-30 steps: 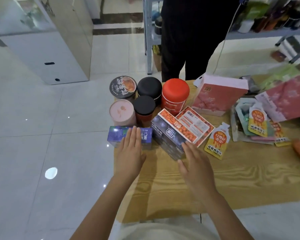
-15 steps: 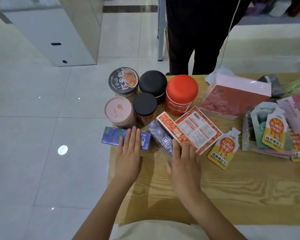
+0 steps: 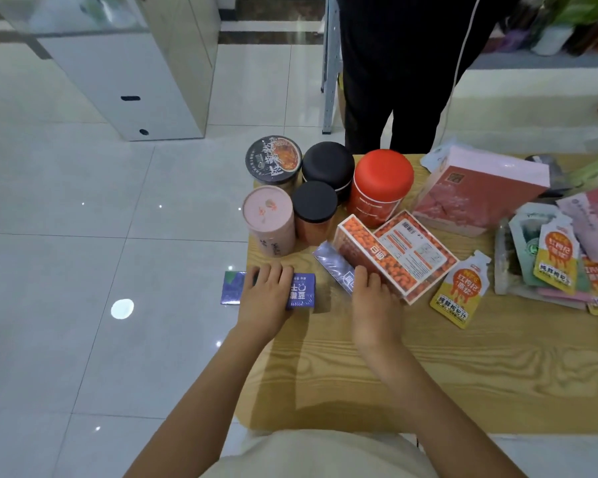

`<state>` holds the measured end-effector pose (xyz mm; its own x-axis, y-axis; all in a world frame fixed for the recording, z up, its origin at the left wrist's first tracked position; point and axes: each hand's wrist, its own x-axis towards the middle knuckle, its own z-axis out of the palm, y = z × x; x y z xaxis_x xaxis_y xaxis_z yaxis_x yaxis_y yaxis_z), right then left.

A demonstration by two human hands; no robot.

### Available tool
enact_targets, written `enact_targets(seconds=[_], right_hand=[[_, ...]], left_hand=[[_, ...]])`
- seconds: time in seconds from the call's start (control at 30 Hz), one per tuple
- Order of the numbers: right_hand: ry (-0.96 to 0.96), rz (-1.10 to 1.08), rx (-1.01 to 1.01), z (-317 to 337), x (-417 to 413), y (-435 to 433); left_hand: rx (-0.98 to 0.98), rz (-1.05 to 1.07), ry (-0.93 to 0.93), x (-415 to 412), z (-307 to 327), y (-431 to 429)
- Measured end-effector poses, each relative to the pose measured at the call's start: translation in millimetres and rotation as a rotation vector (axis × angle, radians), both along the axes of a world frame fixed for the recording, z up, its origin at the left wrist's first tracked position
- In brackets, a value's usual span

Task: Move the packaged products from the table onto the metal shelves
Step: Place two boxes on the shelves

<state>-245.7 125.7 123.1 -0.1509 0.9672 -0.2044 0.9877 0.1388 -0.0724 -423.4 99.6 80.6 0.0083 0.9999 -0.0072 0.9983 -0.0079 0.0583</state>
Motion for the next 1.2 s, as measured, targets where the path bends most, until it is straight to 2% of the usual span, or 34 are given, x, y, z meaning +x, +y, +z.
enact_targets(seconds=[0.1, 0.2, 0.27, 0.33, 0.47, 0.6, 0.7, 0.87, 1.1, 1.2], right_hand=[[-0.020, -0.011, -0.050, -2, 21, -17], [-0.139, -0.051, -0.099, -1, 27, -43], [-0.120, -0.063, 0.022, -10, 24, -57], [-0.003, -0.053, 0.222, -20, 21, -65], [0.022, 0.017, 0.351, -25, 19, -67], [0.059, 0.060, 0.217, -20, 17, -49], [0.038, 0.167, 0.165, -18, 18, -33], [0.042, 0.439, 0.124, -23, 14, -23], [0.254, 0.778, 0.274, -14, -29, -57], [0.344, 0.925, 0.289, -1, -62, -80]], left_hand=[[-0.013, -0.010, -0.003, -4, -3, -23], [-0.015, -0.020, -0.008, -7, -3, -40], [-0.030, -0.029, -0.003, -8, -4, -46], [-0.038, -0.030, -0.006, -10, -4, -49], [-0.007, -0.043, -0.017, -13, -5, -62], [-0.016, -0.006, -0.040, -14, -3, -82], [-0.087, 0.110, -0.090, -9, 1, -101], [-0.200, 0.426, -0.183, 8, 16, -136], [-0.231, 0.763, -0.211, 6, 54, -213], [-0.259, 0.930, -0.297, 1, 74, -260]])
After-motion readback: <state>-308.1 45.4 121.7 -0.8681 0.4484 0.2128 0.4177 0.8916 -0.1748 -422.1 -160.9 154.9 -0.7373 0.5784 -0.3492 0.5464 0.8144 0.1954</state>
